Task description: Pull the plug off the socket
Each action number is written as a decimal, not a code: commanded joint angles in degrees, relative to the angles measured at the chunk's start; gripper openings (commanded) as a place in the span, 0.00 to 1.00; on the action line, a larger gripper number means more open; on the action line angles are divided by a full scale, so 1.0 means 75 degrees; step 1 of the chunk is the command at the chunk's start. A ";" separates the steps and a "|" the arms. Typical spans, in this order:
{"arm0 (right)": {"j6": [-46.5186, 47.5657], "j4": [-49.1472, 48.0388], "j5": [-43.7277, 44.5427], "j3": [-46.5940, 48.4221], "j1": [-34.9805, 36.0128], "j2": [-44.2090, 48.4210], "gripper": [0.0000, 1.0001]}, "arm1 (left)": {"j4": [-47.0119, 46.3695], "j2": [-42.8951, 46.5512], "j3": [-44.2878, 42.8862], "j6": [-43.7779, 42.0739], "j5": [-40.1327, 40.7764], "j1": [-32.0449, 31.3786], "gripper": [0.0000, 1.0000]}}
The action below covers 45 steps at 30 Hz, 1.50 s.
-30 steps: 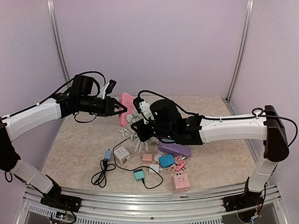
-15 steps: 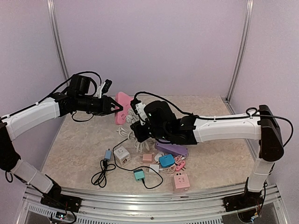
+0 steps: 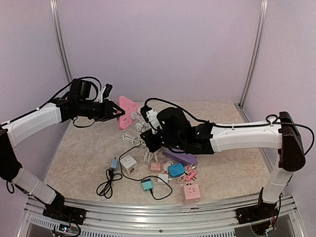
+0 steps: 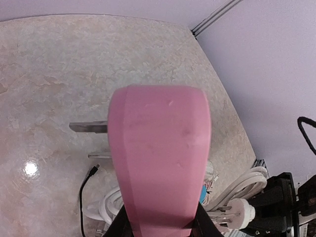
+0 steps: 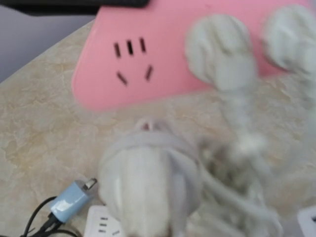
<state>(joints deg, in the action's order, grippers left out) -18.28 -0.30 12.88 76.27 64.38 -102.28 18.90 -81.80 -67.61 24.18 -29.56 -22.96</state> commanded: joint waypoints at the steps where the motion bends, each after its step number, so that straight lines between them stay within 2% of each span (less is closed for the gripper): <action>1: -0.0066 -0.0470 0.0094 -0.0351 0.0100 0.1059 0.00 | -0.1011 0.0244 -0.0055 0.0339 -0.0287 0.0345 0.00; 9: -0.0281 -0.0096 0.0798 -0.0976 -0.0045 0.1829 0.00 | -0.1011 0.0289 -0.0054 0.0315 -0.0235 0.0598 0.00; 28: -0.2030 -0.0682 -0.0024 -0.2552 -0.1247 0.2066 0.00 | -0.1281 0.0441 -0.0026 0.0152 -0.0726 0.0676 0.00; 33: -0.2514 -0.0941 -0.0642 -0.2608 -0.1679 0.1621 0.00 | -0.1423 0.0470 -0.0020 0.0110 -0.1055 0.0648 0.00; 38: -0.2834 -0.0926 -0.0788 -0.2611 -0.1803 0.1278 0.00 | -0.1505 0.0597 0.0003 -0.0022 -0.1157 0.0574 0.00; 45: -0.3160 -0.0908 -0.0897 -0.2606 -0.1980 0.0817 0.13 | -0.1568 0.0661 0.0004 -0.0069 -0.1276 0.0489 0.00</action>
<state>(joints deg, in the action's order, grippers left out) -39.81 -5.50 7.33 56.71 50.35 -94.19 15.94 -80.49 -66.39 23.86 -34.59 -18.76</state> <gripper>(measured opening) 0.145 0.293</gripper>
